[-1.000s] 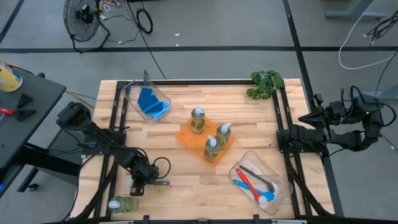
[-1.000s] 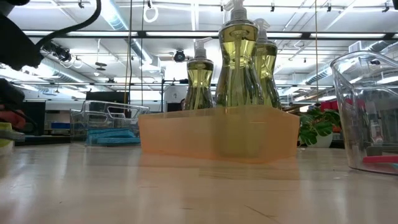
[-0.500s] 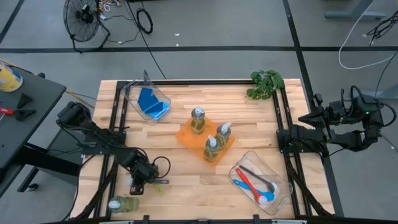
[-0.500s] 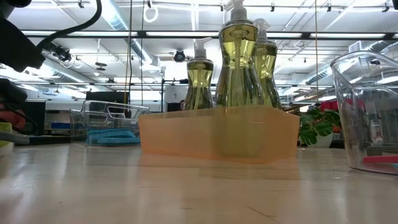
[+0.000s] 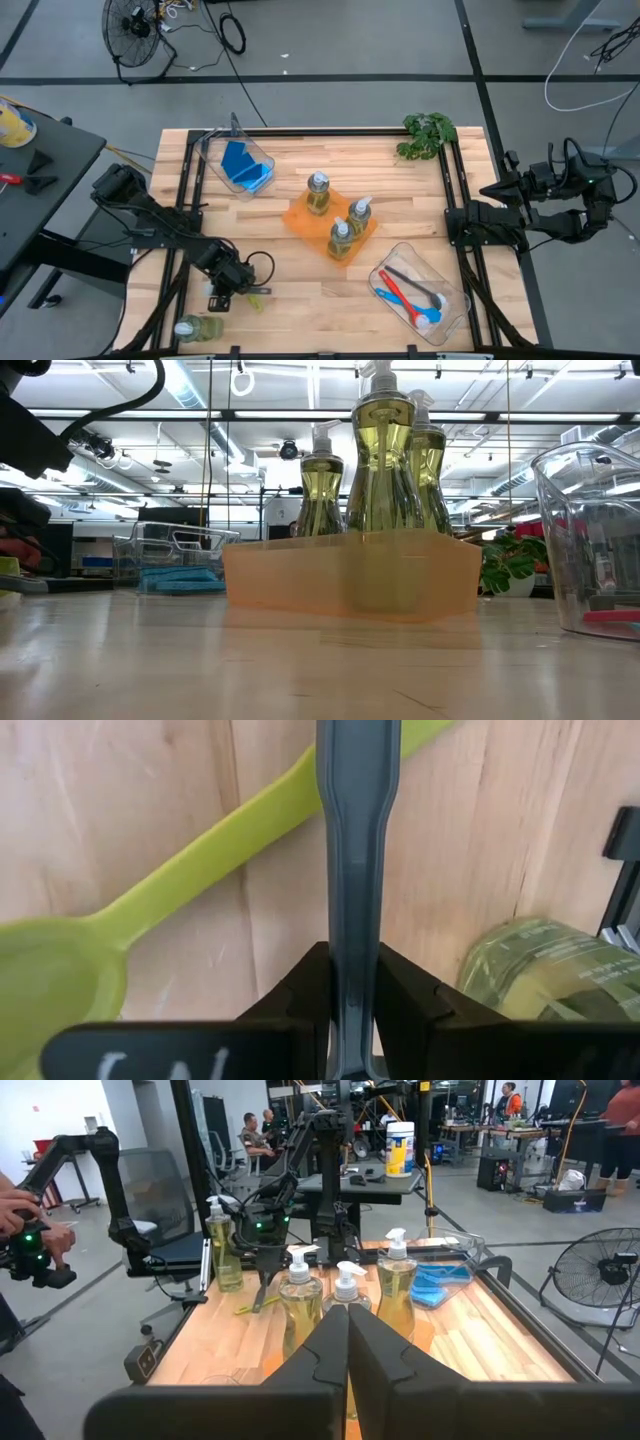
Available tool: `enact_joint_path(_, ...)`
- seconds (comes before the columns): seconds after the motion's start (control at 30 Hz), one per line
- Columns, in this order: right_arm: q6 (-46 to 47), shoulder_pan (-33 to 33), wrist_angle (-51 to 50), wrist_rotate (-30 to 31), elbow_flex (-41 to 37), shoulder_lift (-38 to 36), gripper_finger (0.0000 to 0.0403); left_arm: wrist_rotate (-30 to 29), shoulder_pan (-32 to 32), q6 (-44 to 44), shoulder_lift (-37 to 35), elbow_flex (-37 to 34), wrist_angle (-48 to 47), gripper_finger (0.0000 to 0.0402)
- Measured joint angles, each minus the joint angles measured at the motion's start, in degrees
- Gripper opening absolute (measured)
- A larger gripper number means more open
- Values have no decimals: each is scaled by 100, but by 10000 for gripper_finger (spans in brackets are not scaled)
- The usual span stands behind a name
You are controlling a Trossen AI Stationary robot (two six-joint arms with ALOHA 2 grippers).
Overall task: Pick & Place Kitchen Sink Supplies
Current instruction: Put the gray dish brush into the bottom transparent bin
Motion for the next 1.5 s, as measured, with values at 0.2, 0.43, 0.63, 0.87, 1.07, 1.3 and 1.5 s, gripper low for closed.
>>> enact_joint_path(0.2,0,2,0,0,0,0,13,1,0,-2,0,0,-18,58)
enact_joint_path(0.43,-2,2,0,0,0,0,13,18,47,94,1,249,-217,59)
enact_joint_path(0.63,0,0,0,0,0,0,13,-302,70,372,-1,861,-774,59)
enact_joint_path(0.87,0,2,0,0,0,0,13,-622,212,798,-2,1710,-1470,57)
enact_joint_path(1.07,0,2,0,0,0,0,13,-1156,695,1317,-2,2744,-2187,61)
enact_joint_path(1.3,-2,0,0,0,0,0,13,-1623,1456,1966,-4,3915,-2467,57)
enact_joint_path(1.5,0,0,0,0,0,0,13,-1785,2092,2519,-7,4771,-2460,59)
